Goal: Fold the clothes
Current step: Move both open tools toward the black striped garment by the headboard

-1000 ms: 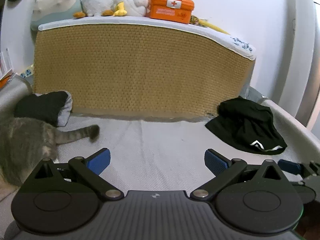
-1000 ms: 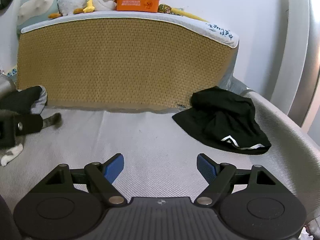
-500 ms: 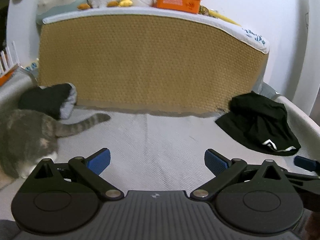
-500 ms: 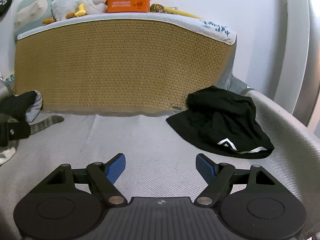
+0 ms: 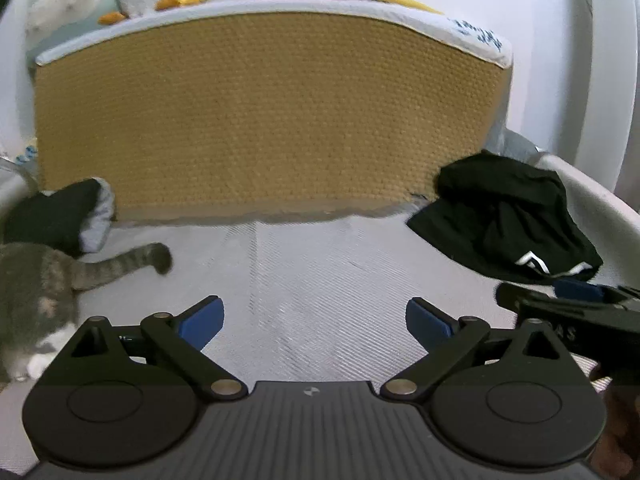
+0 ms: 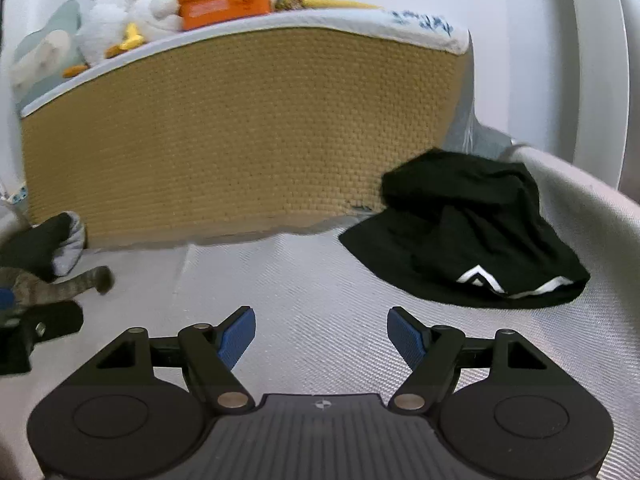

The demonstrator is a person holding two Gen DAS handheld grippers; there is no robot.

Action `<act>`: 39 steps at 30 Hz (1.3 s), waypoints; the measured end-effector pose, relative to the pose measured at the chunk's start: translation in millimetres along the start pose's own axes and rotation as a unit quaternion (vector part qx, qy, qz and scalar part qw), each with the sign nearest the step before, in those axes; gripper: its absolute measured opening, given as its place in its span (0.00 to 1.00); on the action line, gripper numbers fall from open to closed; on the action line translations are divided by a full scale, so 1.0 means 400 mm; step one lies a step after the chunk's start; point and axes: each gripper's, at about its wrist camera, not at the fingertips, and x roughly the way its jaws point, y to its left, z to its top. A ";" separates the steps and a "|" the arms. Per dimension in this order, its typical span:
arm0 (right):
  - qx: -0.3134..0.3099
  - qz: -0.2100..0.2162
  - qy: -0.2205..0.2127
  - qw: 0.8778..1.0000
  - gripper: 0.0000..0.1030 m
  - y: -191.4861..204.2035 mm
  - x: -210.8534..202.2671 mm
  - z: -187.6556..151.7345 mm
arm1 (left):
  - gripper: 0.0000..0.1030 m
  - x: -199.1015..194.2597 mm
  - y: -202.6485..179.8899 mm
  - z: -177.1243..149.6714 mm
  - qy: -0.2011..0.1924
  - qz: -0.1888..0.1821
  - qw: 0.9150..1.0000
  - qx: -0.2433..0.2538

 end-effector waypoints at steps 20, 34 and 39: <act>-0.008 0.005 -0.044 0.999 0.71 -0.044 0.126 -0.042 | 0.96 0.110 -0.051 0.010 -0.005 0.002 1.000 0.022; 0.062 -0.081 -0.048 0.994 0.71 -0.132 0.206 -0.051 | 0.96 0.205 -0.111 0.028 -0.013 -0.039 0.998 0.049; 0.082 -0.116 -0.063 0.988 0.71 -0.154 0.241 -0.029 | 0.96 0.234 -0.152 0.049 -0.018 -0.045 0.997 0.056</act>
